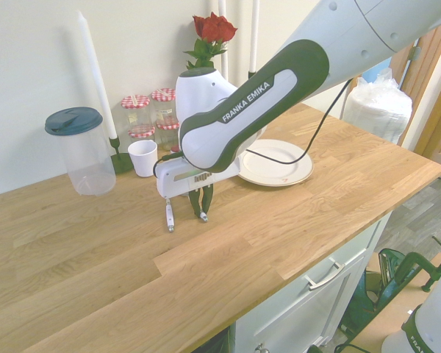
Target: Put the spoon into the plate
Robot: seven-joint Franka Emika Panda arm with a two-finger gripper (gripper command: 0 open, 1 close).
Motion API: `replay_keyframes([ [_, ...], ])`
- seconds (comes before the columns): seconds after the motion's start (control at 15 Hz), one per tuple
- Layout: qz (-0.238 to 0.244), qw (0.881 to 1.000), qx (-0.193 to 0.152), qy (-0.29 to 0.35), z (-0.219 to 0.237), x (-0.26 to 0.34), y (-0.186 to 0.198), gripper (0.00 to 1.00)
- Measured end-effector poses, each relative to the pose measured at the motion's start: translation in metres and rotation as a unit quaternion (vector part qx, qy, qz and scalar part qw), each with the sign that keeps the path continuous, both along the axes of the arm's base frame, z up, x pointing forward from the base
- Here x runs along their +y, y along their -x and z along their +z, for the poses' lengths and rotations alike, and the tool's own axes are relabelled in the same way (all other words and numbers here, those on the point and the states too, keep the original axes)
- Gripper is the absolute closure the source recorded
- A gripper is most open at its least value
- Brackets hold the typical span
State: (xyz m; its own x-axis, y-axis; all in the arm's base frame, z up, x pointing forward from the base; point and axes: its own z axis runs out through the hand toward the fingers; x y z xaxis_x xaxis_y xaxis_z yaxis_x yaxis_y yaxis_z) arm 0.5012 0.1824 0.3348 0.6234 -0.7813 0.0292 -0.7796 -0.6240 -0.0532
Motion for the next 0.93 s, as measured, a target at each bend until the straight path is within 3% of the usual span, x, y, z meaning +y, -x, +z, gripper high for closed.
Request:
replay_keyframes([
  [0.53, -0.025, 0.998, -0.062, -0.007, 0.118, -0.032, -0.007, 1.0],
  [0.93, -0.071, 0.996, -0.059, -0.012, 0.136, -0.174, 0.005, 1.0],
])
